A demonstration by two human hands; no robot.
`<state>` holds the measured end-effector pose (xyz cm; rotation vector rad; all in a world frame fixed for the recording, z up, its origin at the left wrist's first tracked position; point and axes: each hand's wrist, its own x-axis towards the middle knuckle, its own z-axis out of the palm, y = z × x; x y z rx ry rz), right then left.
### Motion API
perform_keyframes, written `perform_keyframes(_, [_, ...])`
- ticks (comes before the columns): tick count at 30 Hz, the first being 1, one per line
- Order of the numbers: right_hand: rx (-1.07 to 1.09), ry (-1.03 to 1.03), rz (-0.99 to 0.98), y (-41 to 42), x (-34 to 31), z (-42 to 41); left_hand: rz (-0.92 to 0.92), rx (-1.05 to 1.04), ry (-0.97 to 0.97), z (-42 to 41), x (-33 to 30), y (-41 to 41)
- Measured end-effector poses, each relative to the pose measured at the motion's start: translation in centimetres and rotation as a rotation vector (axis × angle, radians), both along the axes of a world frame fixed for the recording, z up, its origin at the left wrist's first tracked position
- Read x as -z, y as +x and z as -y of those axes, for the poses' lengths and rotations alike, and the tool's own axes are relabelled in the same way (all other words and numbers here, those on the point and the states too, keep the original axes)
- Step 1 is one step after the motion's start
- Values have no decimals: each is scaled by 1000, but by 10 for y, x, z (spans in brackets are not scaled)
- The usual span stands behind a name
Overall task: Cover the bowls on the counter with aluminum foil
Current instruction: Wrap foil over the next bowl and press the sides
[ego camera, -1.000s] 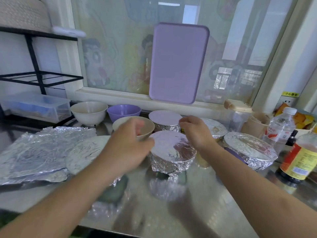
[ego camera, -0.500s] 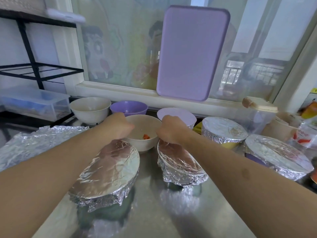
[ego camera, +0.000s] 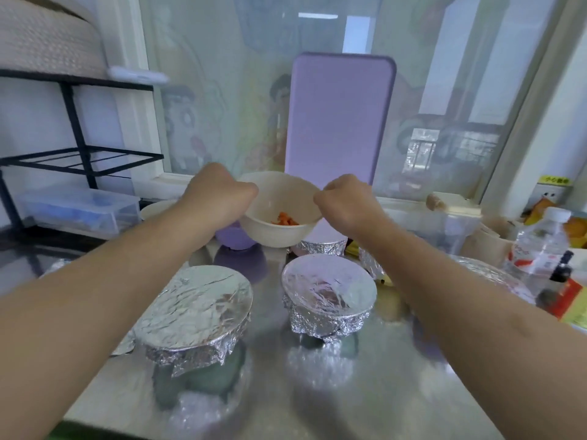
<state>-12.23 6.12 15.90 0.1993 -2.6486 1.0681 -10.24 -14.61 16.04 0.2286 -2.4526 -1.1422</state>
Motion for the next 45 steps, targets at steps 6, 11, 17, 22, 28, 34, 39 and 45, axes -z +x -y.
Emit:
perform_keyframes(6, [213, -23, 31, 59, -13, -89, 60, 239, 142, -84, -5, 63])
perform_keyframes(11, [286, 36, 114, 108, 6, -154, 197, 386, 208, -139, 25, 101])
perform_keyframes(17, [287, 95, 352, 142, 53, -196, 358, 482, 275, -172, 78, 135])
perform_keyframes(22, [265, 161, 395, 148, 84, -202, 424, 479, 391, -173, 109, 148])
perform_keyframes(28, [254, 297, 280, 133, 78, -190, 498, 415, 594, -163, 111, 144])
perform_keyframes(34, [109, 350, 270, 103, 58, -130, 461, 333, 702, -150, 135, 128])
perform_keyframes(39, [19, 414, 409, 55, 68, -89, 362, 282, 795, -147, 148, 107])
perform_keyframes(45, [-69, 337, 439, 15, 80, -50, 277, 222, 842, -120, 148, 89])
